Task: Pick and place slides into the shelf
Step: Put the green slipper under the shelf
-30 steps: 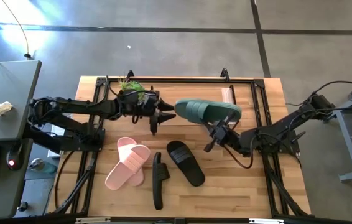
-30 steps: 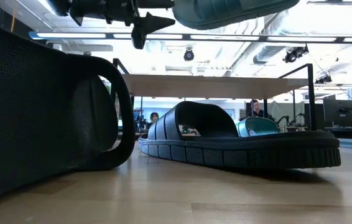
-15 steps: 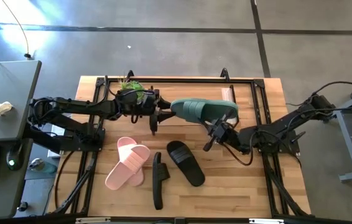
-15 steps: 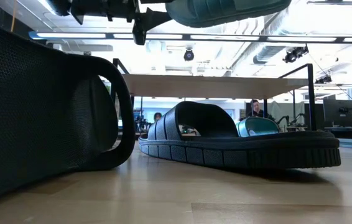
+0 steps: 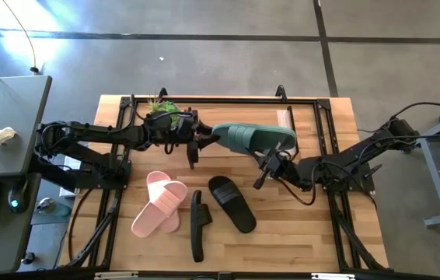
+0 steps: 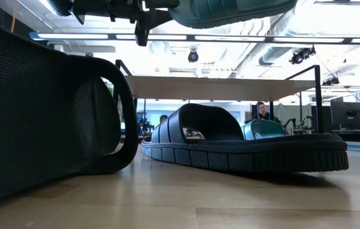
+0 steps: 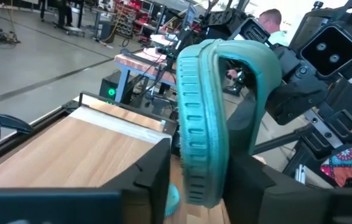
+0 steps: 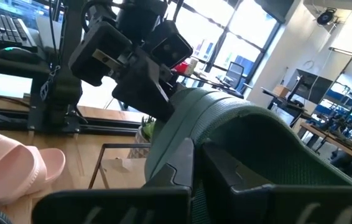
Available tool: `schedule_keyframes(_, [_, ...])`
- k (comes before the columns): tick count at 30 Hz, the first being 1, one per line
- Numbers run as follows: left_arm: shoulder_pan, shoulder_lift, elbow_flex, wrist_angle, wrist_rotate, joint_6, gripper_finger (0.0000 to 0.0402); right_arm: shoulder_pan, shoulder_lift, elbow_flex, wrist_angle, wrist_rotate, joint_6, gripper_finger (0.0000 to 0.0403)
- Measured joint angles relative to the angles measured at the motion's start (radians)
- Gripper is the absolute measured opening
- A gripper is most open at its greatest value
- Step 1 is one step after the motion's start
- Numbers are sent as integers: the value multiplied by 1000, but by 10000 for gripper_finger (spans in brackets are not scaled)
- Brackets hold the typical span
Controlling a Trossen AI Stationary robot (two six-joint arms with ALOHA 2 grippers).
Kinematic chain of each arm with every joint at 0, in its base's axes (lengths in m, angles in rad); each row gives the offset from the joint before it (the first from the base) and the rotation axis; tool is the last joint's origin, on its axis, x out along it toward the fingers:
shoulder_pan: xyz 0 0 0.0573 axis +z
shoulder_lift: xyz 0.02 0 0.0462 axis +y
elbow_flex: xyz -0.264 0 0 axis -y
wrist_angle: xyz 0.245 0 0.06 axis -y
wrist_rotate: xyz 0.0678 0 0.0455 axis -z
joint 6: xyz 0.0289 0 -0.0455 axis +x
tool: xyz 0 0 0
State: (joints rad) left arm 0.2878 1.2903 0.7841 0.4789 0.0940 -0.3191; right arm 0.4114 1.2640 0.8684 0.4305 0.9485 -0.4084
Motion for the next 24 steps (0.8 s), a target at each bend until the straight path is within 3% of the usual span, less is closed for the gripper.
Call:
schedule_keyframes(6, [0,0,0,0,-1,-1,28,2,0,0,-4,-3,-19,6])
schedule_keyframes(16, [0,0,0,-3,0,-30,42,26,0,0,-47,1,-43,87])
schedule_keyframes(20, [0,0,0,-5,7,-29,25,77,0,0,-48,72,-126,135])
schedule_keyframes(24, [1,-3,0,-11,32,-37,25,154,0,1,-45,211,-221,178])
